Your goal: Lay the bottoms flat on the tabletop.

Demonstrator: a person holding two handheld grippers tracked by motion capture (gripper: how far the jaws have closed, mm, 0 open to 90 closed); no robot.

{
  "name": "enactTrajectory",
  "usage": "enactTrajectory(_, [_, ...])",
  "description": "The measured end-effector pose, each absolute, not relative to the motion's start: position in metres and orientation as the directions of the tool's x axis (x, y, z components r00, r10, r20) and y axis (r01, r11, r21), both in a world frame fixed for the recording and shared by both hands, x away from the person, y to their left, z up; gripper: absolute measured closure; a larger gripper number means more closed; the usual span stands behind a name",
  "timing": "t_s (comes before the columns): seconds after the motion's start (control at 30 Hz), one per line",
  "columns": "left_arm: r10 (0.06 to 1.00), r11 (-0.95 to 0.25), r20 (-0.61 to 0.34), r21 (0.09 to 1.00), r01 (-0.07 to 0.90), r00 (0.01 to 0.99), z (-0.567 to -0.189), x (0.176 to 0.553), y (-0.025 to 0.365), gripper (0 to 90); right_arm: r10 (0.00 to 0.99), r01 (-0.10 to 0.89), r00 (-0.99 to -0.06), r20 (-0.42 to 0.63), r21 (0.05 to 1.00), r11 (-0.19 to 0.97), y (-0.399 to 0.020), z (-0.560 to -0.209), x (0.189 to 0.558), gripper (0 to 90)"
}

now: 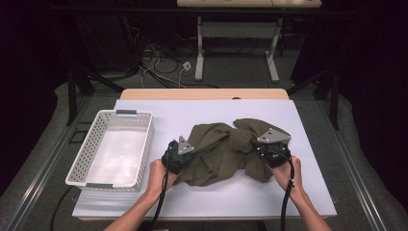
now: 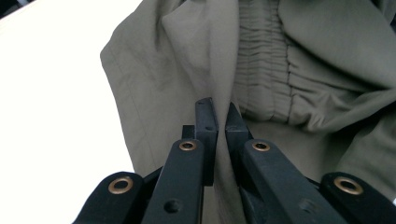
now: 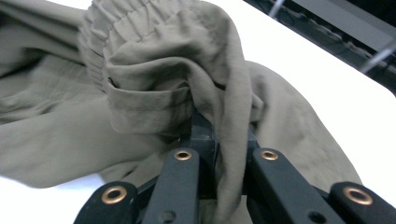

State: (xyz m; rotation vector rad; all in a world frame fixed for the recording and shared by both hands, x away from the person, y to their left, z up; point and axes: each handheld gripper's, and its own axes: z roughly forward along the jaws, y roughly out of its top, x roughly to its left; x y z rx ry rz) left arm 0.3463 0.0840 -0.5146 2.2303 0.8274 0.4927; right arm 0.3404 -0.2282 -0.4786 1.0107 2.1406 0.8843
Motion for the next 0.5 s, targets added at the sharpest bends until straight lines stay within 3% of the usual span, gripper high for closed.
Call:
enactTrajectory(0.27, [0.675,-0.585,0.105,0.679,0.443,0.73,-0.523,0.349,0.083,86.7,0.877,0.578,-0.438,-0.194,0.687,0.441,-0.252,-0.514,0.371,83.4])
enactTrajectory(0.33, [0.678,-0.579,0.11,0.689,0.436,0.727,-0.523,0.35,0.082,78.4,0.88,0.582,-0.437,-0.185,0.688,0.434,-0.251,-0.514,0.37,79.6])
enactTrajectory(0.5, [0.697,-0.542,0.097,0.719,0.434,0.71,-0.519,0.354,0.079,49.9,0.868,0.562,-0.46,-0.187,0.696,0.448,-0.244,-0.5,0.362,59.6])
